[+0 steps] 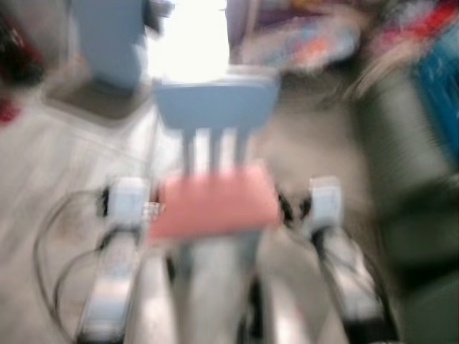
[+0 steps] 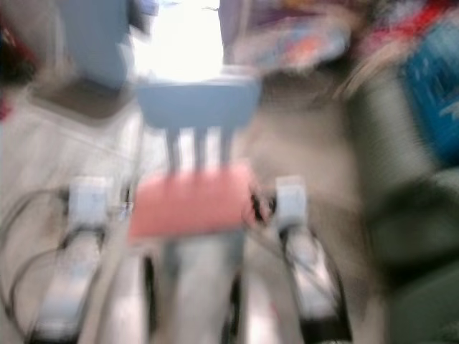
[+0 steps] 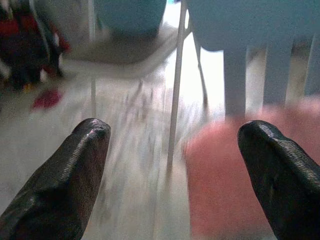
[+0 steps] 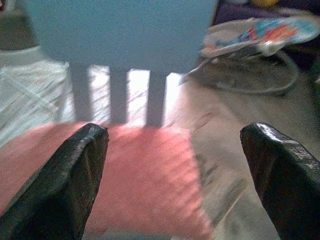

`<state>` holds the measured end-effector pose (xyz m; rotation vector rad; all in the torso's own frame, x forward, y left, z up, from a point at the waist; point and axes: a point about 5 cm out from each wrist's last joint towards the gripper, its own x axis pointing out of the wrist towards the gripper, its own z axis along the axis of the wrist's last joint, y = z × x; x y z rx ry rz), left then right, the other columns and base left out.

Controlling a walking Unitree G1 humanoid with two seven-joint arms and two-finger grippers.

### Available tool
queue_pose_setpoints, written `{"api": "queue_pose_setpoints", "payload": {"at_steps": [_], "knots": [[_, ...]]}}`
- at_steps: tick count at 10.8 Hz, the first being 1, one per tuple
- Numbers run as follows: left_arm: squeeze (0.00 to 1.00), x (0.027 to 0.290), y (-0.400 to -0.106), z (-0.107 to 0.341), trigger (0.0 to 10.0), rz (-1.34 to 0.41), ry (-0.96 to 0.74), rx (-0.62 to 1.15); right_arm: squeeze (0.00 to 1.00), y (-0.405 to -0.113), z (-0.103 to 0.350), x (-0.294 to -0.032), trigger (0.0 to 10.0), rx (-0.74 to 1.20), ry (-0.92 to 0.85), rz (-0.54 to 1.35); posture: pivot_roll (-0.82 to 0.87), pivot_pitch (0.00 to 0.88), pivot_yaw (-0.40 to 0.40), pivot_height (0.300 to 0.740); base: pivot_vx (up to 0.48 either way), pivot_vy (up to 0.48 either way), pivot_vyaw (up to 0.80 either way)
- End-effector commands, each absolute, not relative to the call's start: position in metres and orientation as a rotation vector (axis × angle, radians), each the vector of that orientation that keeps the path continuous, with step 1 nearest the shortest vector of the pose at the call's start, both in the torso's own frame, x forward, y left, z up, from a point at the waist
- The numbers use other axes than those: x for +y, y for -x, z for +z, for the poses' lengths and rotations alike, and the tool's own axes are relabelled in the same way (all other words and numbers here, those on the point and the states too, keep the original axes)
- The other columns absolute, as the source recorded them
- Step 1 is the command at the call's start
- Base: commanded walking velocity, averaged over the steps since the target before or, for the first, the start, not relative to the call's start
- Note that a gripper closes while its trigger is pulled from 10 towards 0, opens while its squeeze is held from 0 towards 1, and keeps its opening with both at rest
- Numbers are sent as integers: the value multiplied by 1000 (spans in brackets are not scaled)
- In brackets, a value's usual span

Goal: Move the pillow to the sofa

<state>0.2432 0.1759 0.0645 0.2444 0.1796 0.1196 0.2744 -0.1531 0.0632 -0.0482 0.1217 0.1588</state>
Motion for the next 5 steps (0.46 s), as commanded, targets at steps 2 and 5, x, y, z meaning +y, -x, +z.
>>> {"api": "queue_pose_setpoints", "payload": {"at_steps": [2,5], "knots": [[0,177,-249,76,10000,147,-272,128,0,-274,63,-154,10000,122,43,158,47,144,-78,624,0,0,0],[0,178,-250,76,10000,133,-273,117,0,-274,62,-150,10000,120,27,190,47,142,-78,624,0,0,0]]}}
